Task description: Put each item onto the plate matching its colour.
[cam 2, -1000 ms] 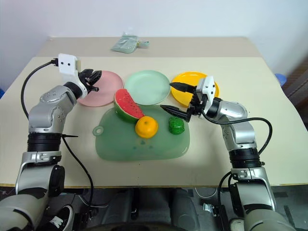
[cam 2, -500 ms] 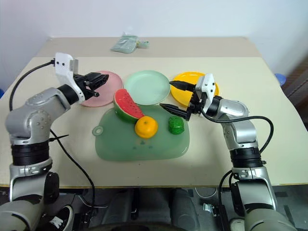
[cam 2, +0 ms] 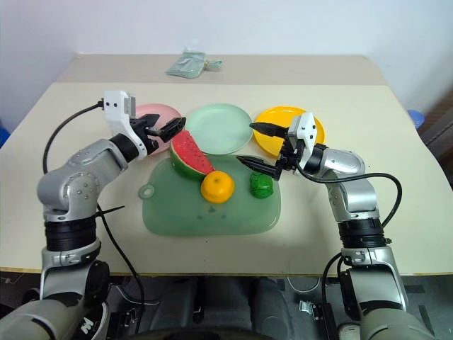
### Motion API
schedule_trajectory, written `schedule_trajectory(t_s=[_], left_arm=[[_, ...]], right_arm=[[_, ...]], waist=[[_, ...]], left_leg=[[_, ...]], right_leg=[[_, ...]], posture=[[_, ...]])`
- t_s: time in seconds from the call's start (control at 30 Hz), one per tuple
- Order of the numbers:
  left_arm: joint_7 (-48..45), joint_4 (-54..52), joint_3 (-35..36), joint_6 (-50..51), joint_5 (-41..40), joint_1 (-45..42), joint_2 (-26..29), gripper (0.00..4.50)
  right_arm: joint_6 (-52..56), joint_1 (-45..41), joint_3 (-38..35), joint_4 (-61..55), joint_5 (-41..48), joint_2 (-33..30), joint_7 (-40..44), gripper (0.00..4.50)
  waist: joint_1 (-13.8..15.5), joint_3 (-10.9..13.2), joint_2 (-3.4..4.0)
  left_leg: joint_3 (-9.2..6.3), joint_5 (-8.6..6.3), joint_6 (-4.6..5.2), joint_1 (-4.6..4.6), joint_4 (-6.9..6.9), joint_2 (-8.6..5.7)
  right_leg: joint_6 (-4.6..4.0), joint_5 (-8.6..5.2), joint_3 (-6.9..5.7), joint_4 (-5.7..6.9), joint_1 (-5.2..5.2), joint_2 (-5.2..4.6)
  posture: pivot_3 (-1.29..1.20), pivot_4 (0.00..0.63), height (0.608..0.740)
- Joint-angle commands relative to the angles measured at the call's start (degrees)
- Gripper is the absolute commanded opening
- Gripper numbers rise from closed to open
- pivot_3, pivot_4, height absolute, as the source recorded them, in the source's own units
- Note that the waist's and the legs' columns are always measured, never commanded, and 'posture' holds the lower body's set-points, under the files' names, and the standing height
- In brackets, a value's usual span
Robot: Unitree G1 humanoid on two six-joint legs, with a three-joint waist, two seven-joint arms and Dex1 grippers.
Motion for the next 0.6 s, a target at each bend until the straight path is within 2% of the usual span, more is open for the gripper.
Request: schedule_trajectory(t_s=[0.03, 0.3, 0.4, 0.6], left_arm=[[1.7, -0.7, -1.2, -1.1, 0.6, -2.6, -1.3, 4.47], [3.4, -7.1, -1.5, 2.7, -0.3, 0.4, -0.1, 4.47], [3.7, -10.3, 1.8, 6.0, -3.0, 3.3, 1.4, 4.47], [5.1, -11.8, 7.7, 8.9, -9.2, 6.9, -0.7, 4.47]], right_arm=[[-1.0, -0.9, -0.9, -0.9, 0.1, -0.4, 0.1, 4.5], [-0.6, 0.4, -1.3, -2.5, 0.3, -1.0, -0.2, 4.5], [-0.6, 1.0, -1.4, -2.8, 0.4, -1.2, -0.3, 4.5], [-1.5, 0.6, -1.2, -1.1, 0.1, -1.2, 0.6, 4.5]], waist=[[0.0, 0.0, -0.01], [-0.3, 0.0, -0.01], [-0.3, 0.0, -0.01], [0.0, 0.0, -0.01]], left_leg=[[0.0, 0.0, 0.0, 0.0, 0.0, 0.0], [-0.01, 0.0, 0.0, 0.0, -0.02, 0.0], [-0.01, 0.0, 0.0, 0.0, -0.03, 0.0], [-0.02, 0.0, 0.0, 0.01, 0.0, 0.0]], right_leg=[[0.0, 0.0, 0.0, 0.0, 0.0, 0.0], [0.0, 0.0, 0.01, 0.0, -0.02, 0.01], [0.0, 0.0, 0.01, 0.0, -0.02, 0.01], [0.0, 0.0, 0.01, 0.0, 0.0, 0.0]], posture=[[0.0, 0.15, 0.74], [0.0, 0.15, 0.74], [0.0, 0.15, 0.74], [0.0, 0.15, 0.74]])
